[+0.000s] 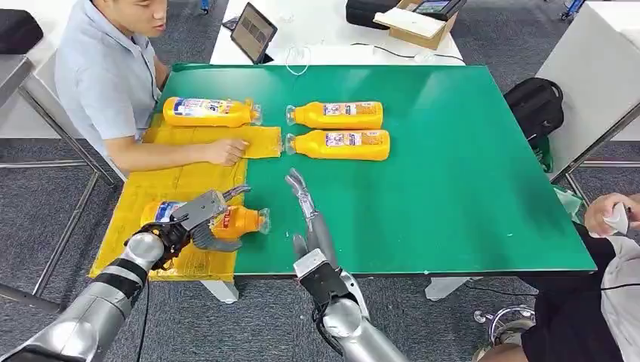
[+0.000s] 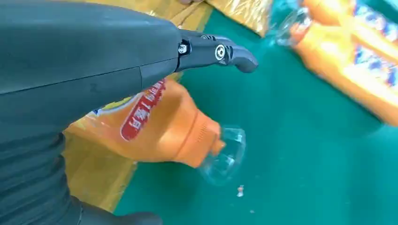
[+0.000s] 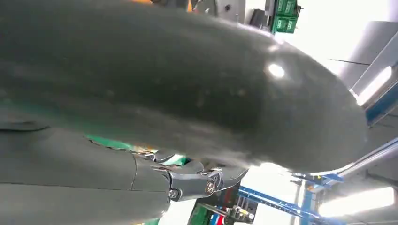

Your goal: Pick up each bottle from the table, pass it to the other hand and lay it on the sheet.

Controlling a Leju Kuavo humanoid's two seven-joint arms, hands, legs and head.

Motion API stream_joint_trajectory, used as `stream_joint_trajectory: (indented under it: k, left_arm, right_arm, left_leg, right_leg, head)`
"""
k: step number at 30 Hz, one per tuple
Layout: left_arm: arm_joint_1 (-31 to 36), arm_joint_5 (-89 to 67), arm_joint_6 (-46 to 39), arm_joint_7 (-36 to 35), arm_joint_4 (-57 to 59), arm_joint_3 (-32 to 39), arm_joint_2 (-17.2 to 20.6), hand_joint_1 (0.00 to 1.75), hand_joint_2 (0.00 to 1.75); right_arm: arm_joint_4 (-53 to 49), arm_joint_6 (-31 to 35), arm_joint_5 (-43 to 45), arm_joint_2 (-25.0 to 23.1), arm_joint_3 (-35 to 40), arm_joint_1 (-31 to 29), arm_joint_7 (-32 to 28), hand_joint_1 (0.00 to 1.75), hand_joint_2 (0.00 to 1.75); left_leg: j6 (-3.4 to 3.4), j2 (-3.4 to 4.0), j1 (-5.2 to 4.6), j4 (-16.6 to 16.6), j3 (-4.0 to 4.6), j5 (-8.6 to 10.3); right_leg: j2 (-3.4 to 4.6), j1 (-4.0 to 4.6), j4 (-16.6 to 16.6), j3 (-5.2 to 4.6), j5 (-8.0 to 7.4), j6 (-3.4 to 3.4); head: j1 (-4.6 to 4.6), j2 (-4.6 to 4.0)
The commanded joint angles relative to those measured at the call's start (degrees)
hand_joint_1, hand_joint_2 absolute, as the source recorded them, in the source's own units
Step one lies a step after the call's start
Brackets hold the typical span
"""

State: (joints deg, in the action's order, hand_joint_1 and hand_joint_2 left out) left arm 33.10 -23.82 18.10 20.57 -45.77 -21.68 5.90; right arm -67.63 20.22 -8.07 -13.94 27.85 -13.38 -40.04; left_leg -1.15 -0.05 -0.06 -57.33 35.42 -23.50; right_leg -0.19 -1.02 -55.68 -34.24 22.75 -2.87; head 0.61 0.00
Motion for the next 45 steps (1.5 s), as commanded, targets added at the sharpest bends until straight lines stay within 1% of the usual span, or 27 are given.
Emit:
stream_joint_trajectory:
  k: [1,5,7,8,9,10,11,14,16,17,19,24,26,27,29,30,31,32,33,34,35,36,37,38,39,41,45]
  left_arm:
    - [-5.9,8.2,-4.9,5.4,-19.6,4.5,-2.1,0.00,1.75]
    - [-5.9,8.2,-4.9,5.4,-19.6,4.5,-2.1,0.00,1.75]
    - [-7.8,12.2,-6.9,5.8,-24.2,7.0,-4.7,0.00,1.75]
    - [-9.3,15.2,-8.4,6.1,-27.4,8.7,-6.8,0.00,1.75]
    - [-10.8,19.3,-9.2,5.6,-30.0,10.4,-8.7,0.00,1.75]
    - [-12.6,22.0,-10.5,5.3,-32.8,11.1,-9.9,0.00,1.75]
    - [-15.6,24.9,-11.8,5.5,-36.3,11.9,-11.2,0.00,1.75]
    - [-19.5,25.4,-12.2,6.2,-39.9,11.4,-11.1,0.00,1.75]
    - [-19.5,25.4,-12.2,6.2,-39.9,11.4,-11.1,0.00,1.75]
    - [-19.5,25.4,-12.2,6.2,-39.9,11.4,-11.1,0.00,1.75]
    - [-19.5,25.4,-12.2,6.2,-39.9,11.4,-11.1,0.00,1.75]
    - [-19.7,26.4,-12.8,6.9,-40.1,12.1,-11.3,0.00,1.75]
    - [-25.2,28.2,-14.2,8.8,-44.7,12.8,-12.5,0.00,1.75]
    - [-29.7,29.5,-14.9,9.4,-48.0,12.9,-13.2,0.00,1.75]
    - [-36.1,29.9,-16.0,10.9,-52.0,13.0,-13.7,0.00,1.75]
    - [-38.2,29.4,-16.7,11.9,-53.1,13.0,-13.9,0.00,1.75]
    - [-39.8,28.0,-17.6,12.8,-54.0,12.9,-14.0,0.00,1.75]
    - [-40.7,26.3,-18.6,13.6,-54.4,12.9,-13.9,0.00,1.75]
    - [-41.6,25.3,-19.3,13.9,-54.7,13.0,-14.2,0.00,1.75]
    - [-42.2,24.1,-20.2,14.4,-54.9,13.2,-14.4,0.00,1.75]
    - [-42.5,20.6,-22.1,15.4,-55.1,12.7,-14.5,0.00,1.75]
    - [-42.4,19.4,-22.6,15.9,-55.1,12.2,-14.5,0.00,1.75]
    - [-42.1,19.0,-22.6,16.3,-55.1,11.7,-14.5,0.00,1.75]
    - [-41.4,21.3,-19.6,17.5,-54.8,10.5,-14.0,0.00,1.75]
    - [-40.5,24.2,-16.4,16.4,-53.9,9.9,-13.7,0.00,1.75]
    - [-39.2,24.2,-16.3,16.5,-52.3,9.9,-14.3,0.00,1.75]
    - [-37.3,22.8,-16.1,15.8,-48.8,9.6,-13.8,0.00,1.75]
  right_arm:
    - [0.6,2.1,0.1,2.6,1.6,-1.9,0.0,0.00,0.00]
    - [0.6,2.1,0.1,2.6,1.6,-1.9,0.0,0.00,0.00]
    - [-0.8,5.2,-1.0,3.5,2.4,-1.8,0.0,0.00,0.00]
    - [-2.2,7.8,-1.6,4.3,2.5,-1.5,0.0,0.00,0.00]
    - [-3.3,8.9,-1.8,4.9,2.5,-1.2,0.0,0.00,0.00]
    - [-4.3,10.6,-2.7,5.7,2.4,-0.7,0.0,0.00,0.00]
    - [-6.1,12.2,-3.0,6.3,1.8,0.3,0.0,0.00,1.75]
    - [-7.7,12.1,-2.9,7.3,1.5,1.4,0.0,0.00,1.75]
    - [-7.7,12.1,-2.9,7.3,1.5,1.4,0.0,0.00,1.75]
    - [-7.7,12.1,-2.9,7.3,1.5,1.4,0.0,0.00,1.75]
    - [-7.7,12.1,-2.9,7.3,1.5,1.4,0.0,0.00,1.75]
    - [-7.6,12.7,-3.3,6.8,1.4,1.6,0.0,0.00,1.75]
    - [-9.4,14.1,-4.8,7.9,0.4,3.7,0.0,0.00,1.75]
    - [-10.4,14.5,-6.9,8.5,-1.3,5.7,0.0,0.00,1.75]
    - [-10.1,14.3,-11.2,9.2,-5.0,8.8,0.0,0.00,1.75]
    - [-9.7,13.7,-13.6,9.4,-7.1,10.0,0.0,0.00,1.75]
    - [-9.0,13.7,-16.4,9.5,-9.2,10.9,0.0,0.00,1.75]
    - [-7.7,13.1,-18.4,9.6,-11.3,11.3,0.3,0.00,1.75]
    - [-6.6,11.5,-20.2,9.5,-13.4,11.6,1.6,0.00,1.75]
    - [-5.5,10.4,-21.1,9.2,-15.5,11.6,1.4,0.00,1.75]
    - [-3.5,10.4,-23.5,8.9,-17.2,10.8,2.3,0.00,1.75]
    - [-2.5,9.8,-24.2,9.0,-17.6,10.1,2.9,0.00,1.75]
    - [-1.3,9.1,-25.5,9.3,-17.6,9.2,4.1,0.00,1.75]
    - [1.3,7.3,-27.3,9.8,-17.1,7.0,5.9,0.00,1.75]
    - [3.8,6.5,-29.1,10.4,-16.4,5.0,6.7,0.00,1.75]
    - [7.0,5.6,-29.6,10.8,-16.3,2.3,7.0,0.00,1.75]
    - [15.0,3.8,-34.6,12.5,-14.5,-3.1,11.0,0.00,1.75]
  left_leg:
    - [0.03,0.00,0.04,0.0,-0.06,-0.06]
    - [0.04,-0.04,0.07,-0.1,-0.11,-0.14]
    - [0.03,-0.01,0.03,0.0,-0.04,-0.08]
    - [0.05,0.01,0.05,0.0,-0.08,-0.11]
    - [0.03,-0.02,0.05,-0.1,-0.01,-0.09]
    - [0.02,-0.04,0.03,0.0,0.06,-0.04]
    - [0.03,-0.12,0.05,-0.1,-0.02,-0.10]
    - [0.02,-0.04,0.01,0.0,-0.15,-0.16]
    - [0.02,0.00,0.00,0.0,-0.08,-0.14]
    - [0.05,0.00,0.04,0.0,-0.21,-0.22]
    - [0.03,-0.05,0.00,0.0,0.01,-0.09]
    - [0.06,-0.02,0.03,0.0,-0.02,-0.12]
    - [0.07,0.01,0.05,0.0,-0.09,-0.15]
    - [0.07,0.06,0.07,0.0,-0.18,-0.21]
    - [0.04,0.14,0.04,0.1,-0.31,-0.26]
    - [0.03,0.12,0.02,0.2,-0.35,-0.24]
    - [0.04,0.16,0.05,0.2,-0.60,-0.39]
    - [0.03,0.04,0.02,0.2,-0.35,-0.26]
    - [0.05,0.03,0.04,0.1,-0.49,-0.39]
    - [0.05,-0.03,0.06,0.1,-0.59,-0.50]
    - [0.06,-0.06,0.07,0.0,-0.51,-0.54]
    - [0.03,-0.04,0.02,0.0,-0.18,-0.43]
    - [0.04,-0.09,0.03,0.0,-0.25,-0.50]
    - [0.01,-0.09,0.01,0.0,-0.08,-0.40]
    - [0.04,-0.11,0.03,0.0,-0.15,-0.45]
    - [0.02,-0.05,0.02,0.0,-0.02,-0.38]
    - [0.06,-0.02,0.02,0.0,-0.15,-0.33]
  right_leg:
    - [0.00,0.05,0.0,0.07,0.05,0.07]
    - [-0.05,0.08,0.0,0.14,0.14,0.11]
    - [0.00,0.03,0.0,0.07,0.06,0.07]
    - [0.02,0.05,0.0,0.11,0.09,0.10]
    - [-0.02,0.05,0.0,0.06,0.07,0.08]
    - [-0.05,0.03,0.0,-0.03,0.04,0.05]
    - [-0.12,0.06,0.0,0.08,0.11,0.08]
    - [-0.02,0.02,0.1,0.19,0.13,0.07]
    - [0.03,0.02,0.1,0.10,0.08,0.06]
    - [0.04,0.05,0.1,0.22,0.15,0.11]
    - [-0.06,0.02,0.1,0.00,0.07,0.06]
    - [-0.02,0.05,0.0,0.02,0.08,0.08]
    - [0.00,0.07,0.1,0.09,0.11,0.10]
    - [0.06,0.08,0.1,0.18,0.14,0.11]
    - [0.14,0.05,0.2,0.31,0.16,0.08]
    - [0.12,0.03,0.2,0.34,0.15,0.06]
    - [0.17,0.06,0.3,0.59,0.27,0.10]
    - [0.03,0.03,0.3,0.37,0.19,0.05]
    - [0.00,0.06,0.2,0.53,0.31,0.08]
    - [-0.06,0.07,0.2,0.66,0.42,0.12]
    - [-0.08,0.09,0.1,0.58,0.46,0.17]
    - [-0.06,0.04,0.1,0.22,0.32,0.13]
    - [-0.09,0.05,0.1,0.33,0.43,0.05]
    - [-0.06,0.02,0.2,0.14,0.31,0.01]
    - [-0.07,0.04,0.2,0.23,0.35,0.04]
    - [0.01,0.03,0.2,0.08,0.25,0.01]
    - [0.04,0.04,0.2,0.19,0.22,0.05]
  head:
    - [0.00,0.00]
    - [0.00,0.00]
    - [0.00,0.00]
    - [0.02,0.00]
    - [0.00,0.00]
    - [0.04,0.00]
    - [0.02,0.00]
    - [0.02,0.00]
    - [0.02,0.00]
    - [0.00,0.00]
    - [0.00,0.00]
    - [0.02,0.00]
    - [0.02,0.00]
    - [0.00,0.00]
    - [0.02,0.00]
    - [0.02,0.00]
    - [0.02,0.00]
    - [0.02,0.00]
    - [0.00,0.00]
    - [0.00,0.00]
    - [0.02,0.00]
    - [0.00,0.00]
    - [0.02,0.00]
    - [0.02,0.00]
    - [0.02,0.00]
    - [0.02,0.00]
    - [0.02,0.00]
